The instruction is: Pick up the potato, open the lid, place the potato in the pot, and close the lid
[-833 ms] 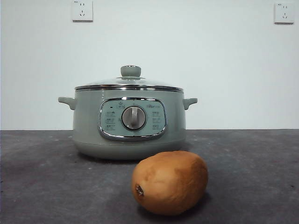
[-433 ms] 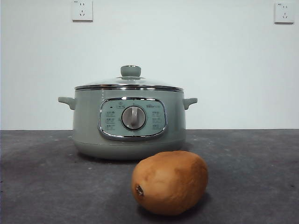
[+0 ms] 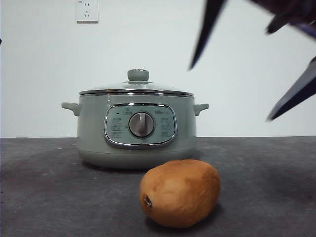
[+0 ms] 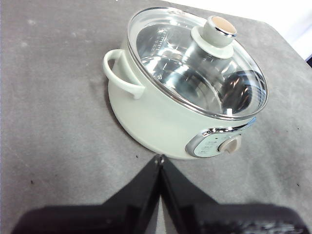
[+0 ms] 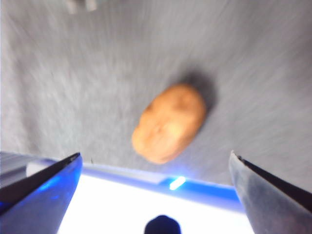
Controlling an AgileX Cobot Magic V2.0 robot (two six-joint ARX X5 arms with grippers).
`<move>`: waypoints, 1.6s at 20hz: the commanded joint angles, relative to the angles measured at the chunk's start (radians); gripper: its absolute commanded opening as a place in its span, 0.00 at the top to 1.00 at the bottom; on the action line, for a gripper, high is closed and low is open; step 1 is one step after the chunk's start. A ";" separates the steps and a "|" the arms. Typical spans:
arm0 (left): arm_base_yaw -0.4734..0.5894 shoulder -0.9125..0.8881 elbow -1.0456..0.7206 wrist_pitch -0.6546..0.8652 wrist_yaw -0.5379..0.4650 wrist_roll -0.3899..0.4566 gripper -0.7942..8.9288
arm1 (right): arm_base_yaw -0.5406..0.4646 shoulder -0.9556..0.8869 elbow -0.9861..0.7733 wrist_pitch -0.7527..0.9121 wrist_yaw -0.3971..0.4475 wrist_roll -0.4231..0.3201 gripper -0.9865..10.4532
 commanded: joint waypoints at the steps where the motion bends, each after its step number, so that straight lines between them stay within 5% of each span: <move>1: -0.002 -0.001 0.000 -0.006 0.006 0.001 0.92 | 0.055 0.079 0.002 0.030 0.017 0.095 0.47; 9: -0.002 -0.001 0.000 -0.025 0.005 0.001 0.92 | 0.122 0.208 0.008 0.079 0.145 0.200 0.47; 23: -0.002 -0.001 0.000 -0.026 0.005 0.005 0.92 | 0.122 0.371 0.009 0.149 0.141 0.247 0.48; 28: -0.002 -0.001 0.000 -0.026 0.005 0.006 0.92 | 0.122 0.376 0.009 0.172 0.142 0.189 0.90; 32: -0.002 -0.001 0.000 -0.030 0.005 0.028 0.92 | 0.122 0.373 0.009 0.173 0.122 0.124 0.92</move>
